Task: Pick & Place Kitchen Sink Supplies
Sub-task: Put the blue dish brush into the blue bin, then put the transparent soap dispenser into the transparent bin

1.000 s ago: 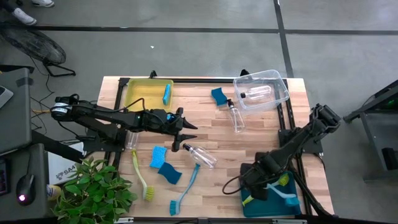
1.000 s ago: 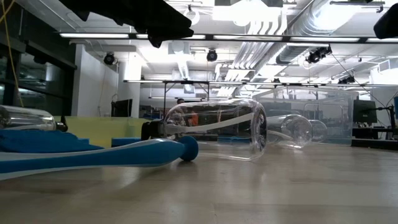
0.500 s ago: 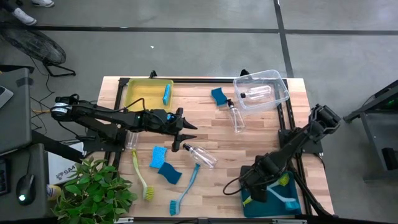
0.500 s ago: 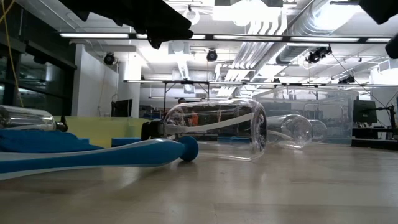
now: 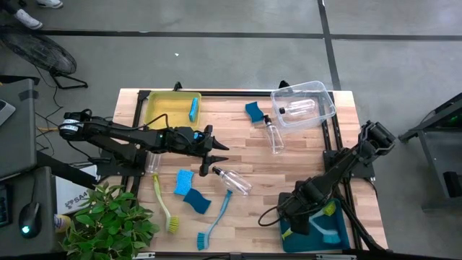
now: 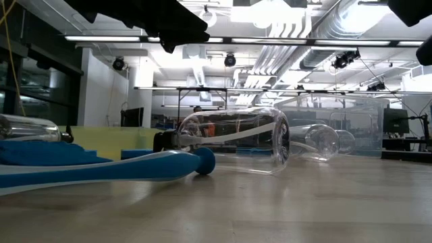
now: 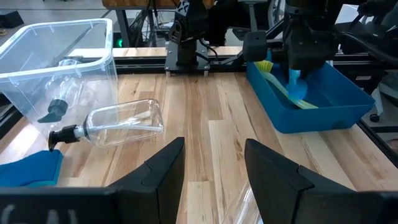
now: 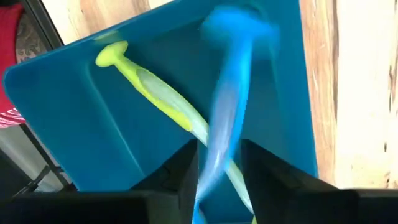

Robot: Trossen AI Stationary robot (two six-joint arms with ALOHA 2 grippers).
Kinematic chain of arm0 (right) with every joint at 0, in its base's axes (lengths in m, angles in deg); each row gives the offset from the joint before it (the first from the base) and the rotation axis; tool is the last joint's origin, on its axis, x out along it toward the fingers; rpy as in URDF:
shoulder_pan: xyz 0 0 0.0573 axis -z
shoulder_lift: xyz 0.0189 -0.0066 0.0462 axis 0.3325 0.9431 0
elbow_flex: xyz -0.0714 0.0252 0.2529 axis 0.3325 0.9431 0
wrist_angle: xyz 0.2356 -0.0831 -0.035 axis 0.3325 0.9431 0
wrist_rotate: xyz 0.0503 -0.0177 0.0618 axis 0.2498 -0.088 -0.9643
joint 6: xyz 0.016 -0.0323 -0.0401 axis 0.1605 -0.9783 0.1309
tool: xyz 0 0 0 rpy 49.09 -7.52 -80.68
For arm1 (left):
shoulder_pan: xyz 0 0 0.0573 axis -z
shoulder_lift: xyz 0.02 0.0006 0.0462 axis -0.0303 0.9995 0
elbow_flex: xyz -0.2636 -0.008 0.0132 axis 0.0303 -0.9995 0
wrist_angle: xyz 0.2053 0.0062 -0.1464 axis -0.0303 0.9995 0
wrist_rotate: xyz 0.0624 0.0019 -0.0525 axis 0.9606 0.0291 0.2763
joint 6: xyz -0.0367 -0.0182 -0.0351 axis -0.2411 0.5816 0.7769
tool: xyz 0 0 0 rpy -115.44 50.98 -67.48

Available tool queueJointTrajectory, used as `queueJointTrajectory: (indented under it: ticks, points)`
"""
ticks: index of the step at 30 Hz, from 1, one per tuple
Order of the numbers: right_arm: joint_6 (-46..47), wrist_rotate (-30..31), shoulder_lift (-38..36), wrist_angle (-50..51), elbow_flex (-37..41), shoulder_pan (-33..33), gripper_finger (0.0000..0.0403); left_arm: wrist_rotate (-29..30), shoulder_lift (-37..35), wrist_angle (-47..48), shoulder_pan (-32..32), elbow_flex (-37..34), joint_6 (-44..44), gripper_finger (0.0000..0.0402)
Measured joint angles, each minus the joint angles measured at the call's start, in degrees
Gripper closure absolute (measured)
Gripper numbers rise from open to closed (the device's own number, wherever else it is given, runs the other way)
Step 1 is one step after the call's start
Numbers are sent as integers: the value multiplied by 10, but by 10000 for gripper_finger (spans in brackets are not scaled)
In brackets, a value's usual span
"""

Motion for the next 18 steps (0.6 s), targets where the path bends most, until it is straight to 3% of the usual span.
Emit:
queueJointTrajectory:
  ticks: [13, 18]
  points:
    - [-4, -31, -7, -11, 0, 0, 286, 0, 0, 2, 0, 0, 0, 238]
    - [-3, 1, -35, -10, -1, 0, 285, 0, 0, 20, 0, 0, 10, 238]
